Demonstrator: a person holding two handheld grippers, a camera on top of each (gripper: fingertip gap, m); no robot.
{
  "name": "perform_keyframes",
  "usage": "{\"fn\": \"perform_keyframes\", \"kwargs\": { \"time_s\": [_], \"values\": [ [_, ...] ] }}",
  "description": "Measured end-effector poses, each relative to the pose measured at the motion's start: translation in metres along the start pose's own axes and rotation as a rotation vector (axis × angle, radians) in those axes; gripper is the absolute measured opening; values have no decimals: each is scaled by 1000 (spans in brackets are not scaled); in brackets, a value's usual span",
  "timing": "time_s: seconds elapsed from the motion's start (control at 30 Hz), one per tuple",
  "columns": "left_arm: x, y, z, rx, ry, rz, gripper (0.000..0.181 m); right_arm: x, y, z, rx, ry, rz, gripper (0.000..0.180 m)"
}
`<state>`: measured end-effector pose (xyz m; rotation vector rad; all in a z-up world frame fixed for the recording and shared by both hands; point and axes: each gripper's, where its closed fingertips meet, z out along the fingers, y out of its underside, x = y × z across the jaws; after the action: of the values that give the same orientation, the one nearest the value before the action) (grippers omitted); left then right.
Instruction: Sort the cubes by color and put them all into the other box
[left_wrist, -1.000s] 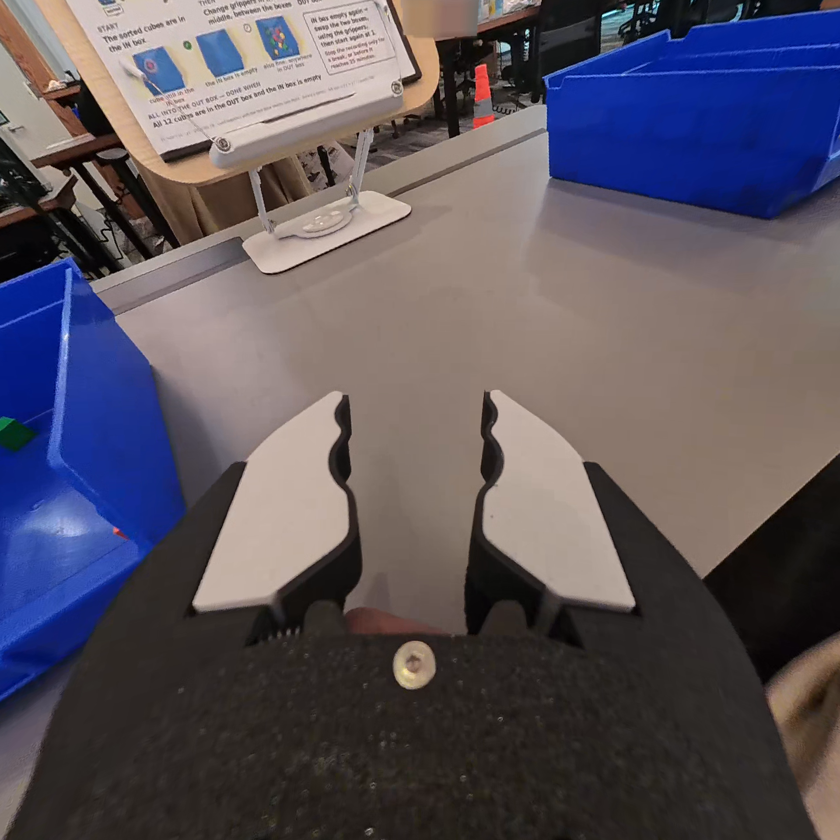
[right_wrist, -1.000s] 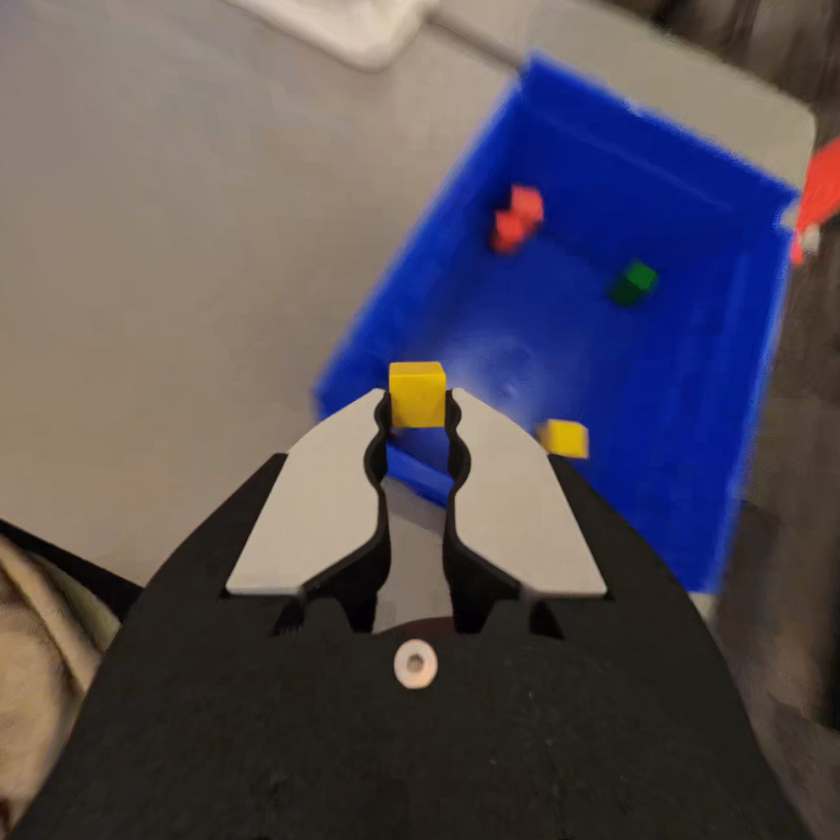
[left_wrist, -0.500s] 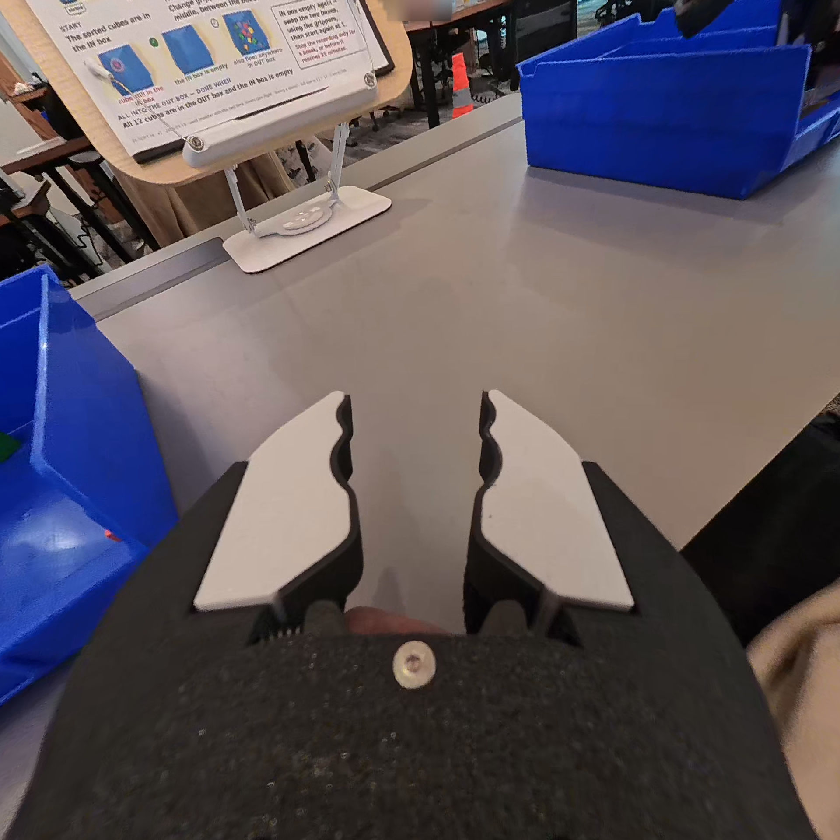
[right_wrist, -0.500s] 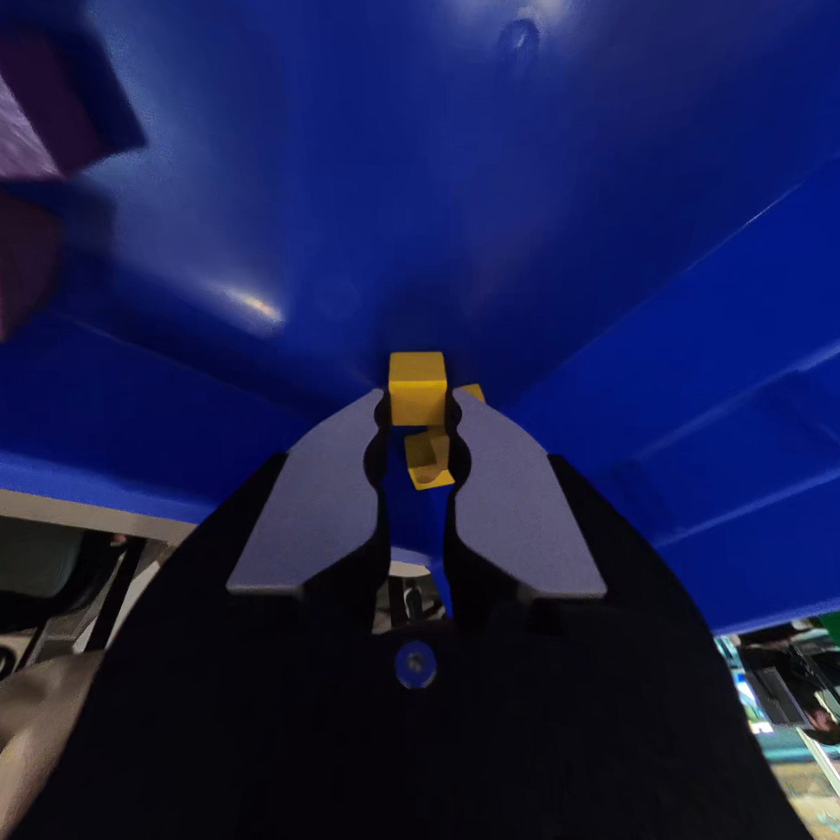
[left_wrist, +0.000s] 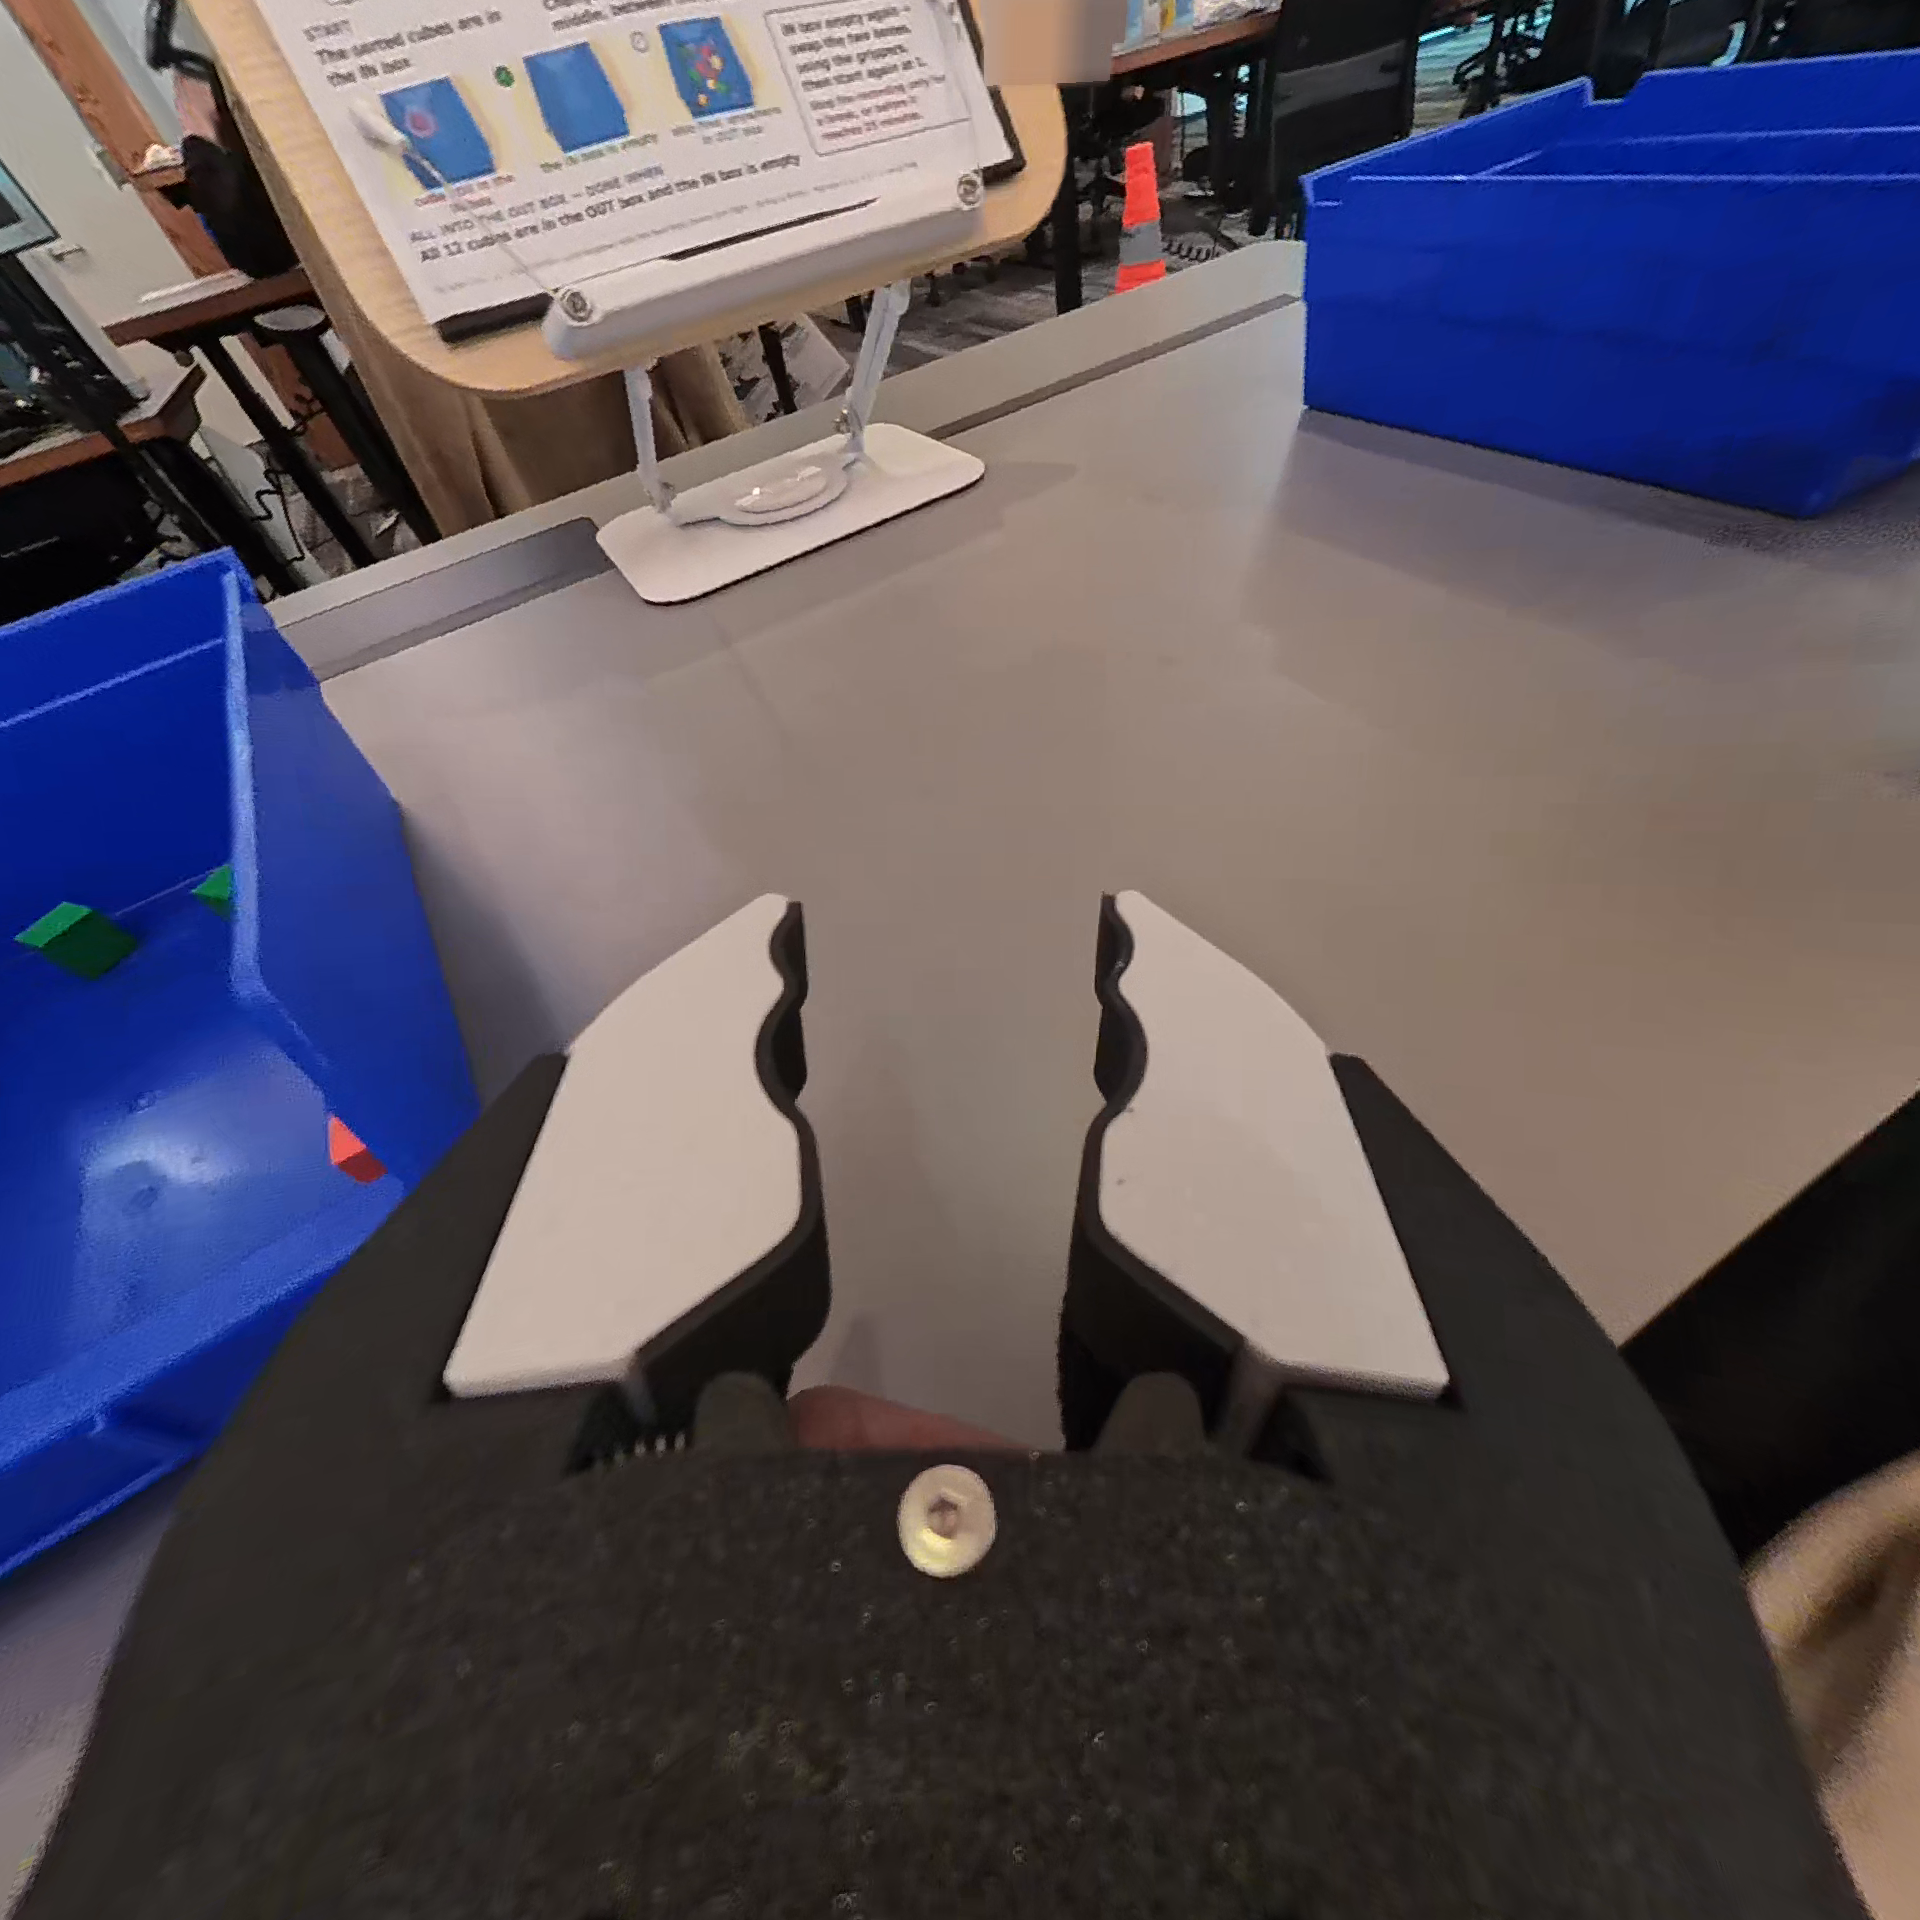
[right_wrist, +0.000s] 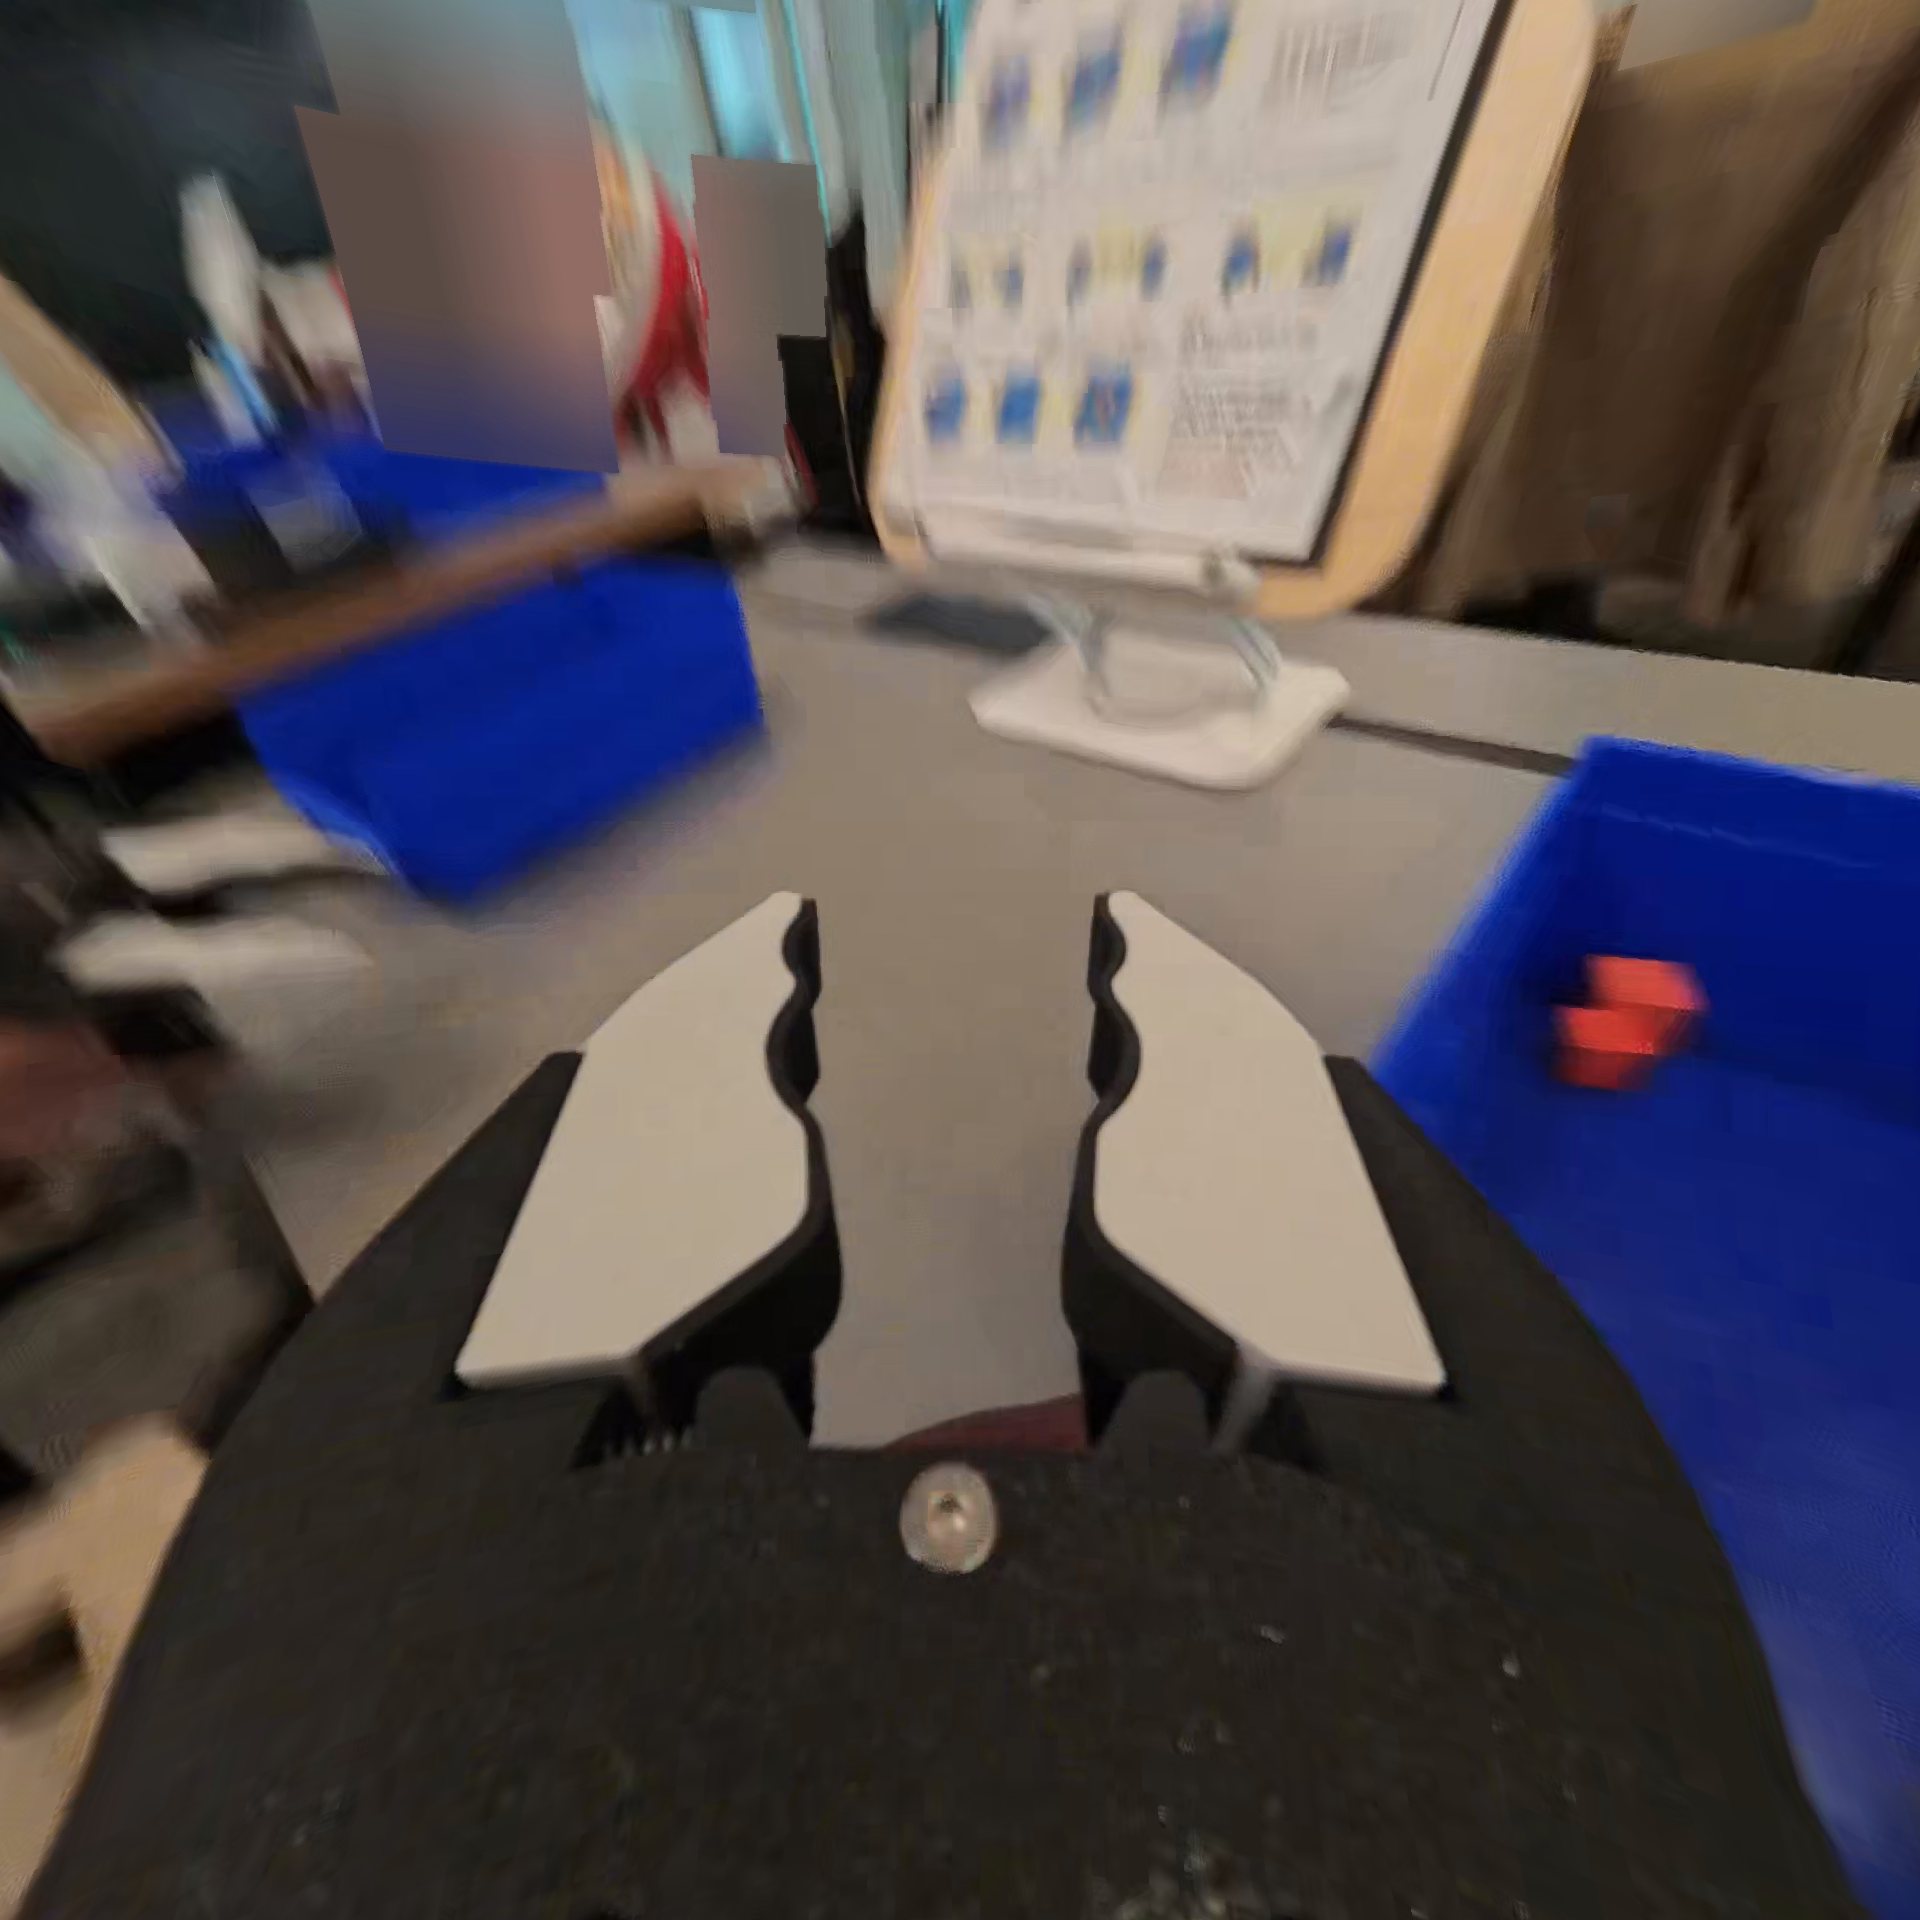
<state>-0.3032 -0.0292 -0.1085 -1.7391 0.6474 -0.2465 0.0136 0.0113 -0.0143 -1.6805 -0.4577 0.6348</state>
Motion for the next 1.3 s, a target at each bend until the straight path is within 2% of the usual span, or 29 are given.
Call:
{"fn": "perform_keyframes", "kwargs": {
  "time_s": [0.07,0.13,0.27,0.43,0.5,0.57,0.67,0.77,0.9,1.0,1.2,1.23,1.27,1.3],
  "values": [
    [-4,1,1,-9,-9,-21,53,-16,15,7,180,72,150,54],
    [-4,2,1,-24,-6,-35,54,-33,36,14,227,105,139,52],
    [-7,1,-5,-33,-37,-27,54,-56,67,29,87,127,-55,52],
    [-21,-1,-14,-45,-57,-35,53,-67,83,34,18,54,17,53],
    [-48,-15,-28,-37,-113,2,51,-67,86,32,8,43,28,53],
    [-86,-24,-41,-100,-144,95,49,-69,88,30,0,26,32,53],
    [-122,0,-45,-421,54,327,55,-72,91,31,-17,7,6,52],
    [-152,18,-25,-522,271,616,51,-74,92,33,-25,-19,22,51],
    [-166,48,6,-718,587,519,52,-77,95,39,-43,-47,52,50],
    [-162,58,21,-751,767,427,47,-79,91,39,-37,-46,49,50],
    [-156,89,30,-829,865,450,48,-81,83,35,-19,-32,46,50],
    [-155,95,32,-839,864,477,43,-81,82,34,-17,-31,48,50],
    [-155,99,34,-826,849,511,27,-81,82,34,-16,-30,49,50],
    [-153,99,34,-799,858,548,22,-82,82,33,-19,-29,48,50]
  ]
}}
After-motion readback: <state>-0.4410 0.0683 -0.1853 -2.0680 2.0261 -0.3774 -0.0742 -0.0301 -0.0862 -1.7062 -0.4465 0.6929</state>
